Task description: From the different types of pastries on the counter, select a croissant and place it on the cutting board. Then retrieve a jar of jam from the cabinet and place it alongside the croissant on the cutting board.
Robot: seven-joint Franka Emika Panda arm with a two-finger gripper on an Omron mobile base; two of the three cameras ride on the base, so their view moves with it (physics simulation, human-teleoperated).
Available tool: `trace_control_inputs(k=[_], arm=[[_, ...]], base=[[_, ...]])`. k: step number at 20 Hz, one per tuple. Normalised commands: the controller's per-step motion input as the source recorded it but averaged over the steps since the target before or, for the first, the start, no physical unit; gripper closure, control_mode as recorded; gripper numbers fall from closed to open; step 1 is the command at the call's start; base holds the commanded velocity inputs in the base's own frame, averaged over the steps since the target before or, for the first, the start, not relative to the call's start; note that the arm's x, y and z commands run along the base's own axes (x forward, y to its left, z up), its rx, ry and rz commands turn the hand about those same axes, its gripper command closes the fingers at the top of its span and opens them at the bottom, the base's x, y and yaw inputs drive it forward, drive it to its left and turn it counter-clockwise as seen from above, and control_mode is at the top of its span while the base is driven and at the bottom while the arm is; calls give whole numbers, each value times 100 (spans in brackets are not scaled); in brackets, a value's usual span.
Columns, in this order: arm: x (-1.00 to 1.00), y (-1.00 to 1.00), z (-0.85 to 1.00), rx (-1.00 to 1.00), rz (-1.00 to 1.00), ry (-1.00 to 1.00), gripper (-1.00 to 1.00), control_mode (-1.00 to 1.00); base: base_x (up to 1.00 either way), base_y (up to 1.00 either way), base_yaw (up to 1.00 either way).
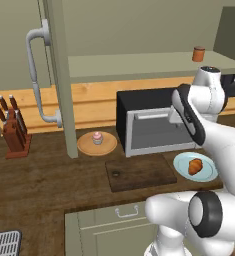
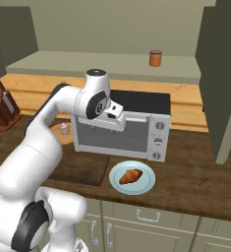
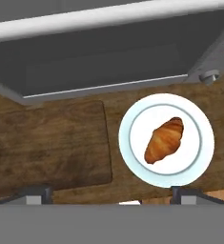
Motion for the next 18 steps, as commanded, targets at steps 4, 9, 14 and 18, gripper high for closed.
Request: trace_control_inputs(k=[4,9,14,18], arm=[[-34,-83,-34,-13,-8,24,-100,-100],[-15,-62,-38,-14,-6,24,-100,-100],[0,-24,-54,2,-4,7,-100,-100],[0,-30,-56,25,0,-8,-100,-100]], base=[[0,0,0],[0,0,0],[0,0,0],[0,0,0]])
